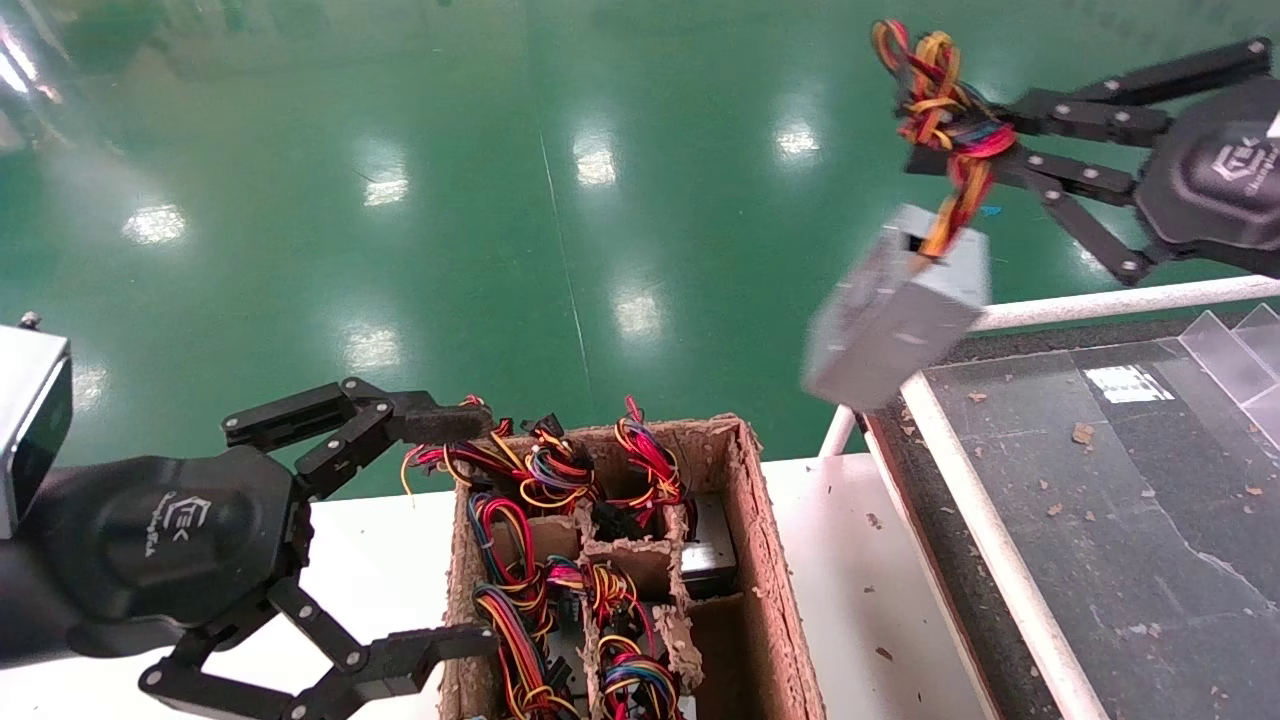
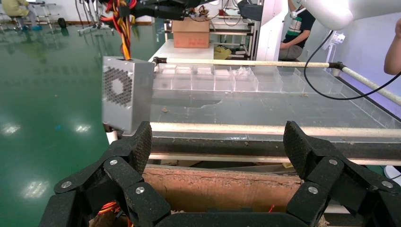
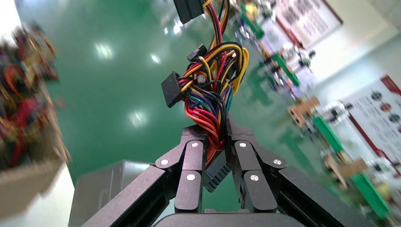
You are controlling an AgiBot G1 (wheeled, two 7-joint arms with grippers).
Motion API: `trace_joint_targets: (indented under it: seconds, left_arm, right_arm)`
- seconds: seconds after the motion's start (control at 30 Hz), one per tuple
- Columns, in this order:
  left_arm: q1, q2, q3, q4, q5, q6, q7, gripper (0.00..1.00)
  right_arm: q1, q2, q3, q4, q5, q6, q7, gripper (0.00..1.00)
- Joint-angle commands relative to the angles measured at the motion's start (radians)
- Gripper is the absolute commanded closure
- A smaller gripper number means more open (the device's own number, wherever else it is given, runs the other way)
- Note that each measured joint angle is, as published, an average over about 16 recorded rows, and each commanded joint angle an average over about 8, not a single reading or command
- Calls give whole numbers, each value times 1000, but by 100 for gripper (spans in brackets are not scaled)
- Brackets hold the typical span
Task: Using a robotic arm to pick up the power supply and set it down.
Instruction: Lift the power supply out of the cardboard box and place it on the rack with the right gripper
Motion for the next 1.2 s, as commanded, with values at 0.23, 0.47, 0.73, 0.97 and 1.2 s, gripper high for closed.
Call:
trace_joint_targets:
  seconds: [0.23,0.47,0.73,0.97,1.2]
  left_arm:
    - [0,0,0,0,0,0,0,0]
    - [0,0,0,0,0,0,0,0]
    - [0,0,1,0,-1,0,0,0]
    - [0,0,1,0,-1,0,0,0]
    - [0,0,1,0,-1,-1,1,0]
  right_arm:
    - [-36,67,23,-76,-52,32,-77,100]
    - [-117,107,44,-114,-66,58,-138,100]
    - [-168,81,30,-139,-91,85,-177,100]
    - [-125,4,-15,-192,-148,110,-197,100]
    - [-24,-84,-60,-281,-202,116,-218,100]
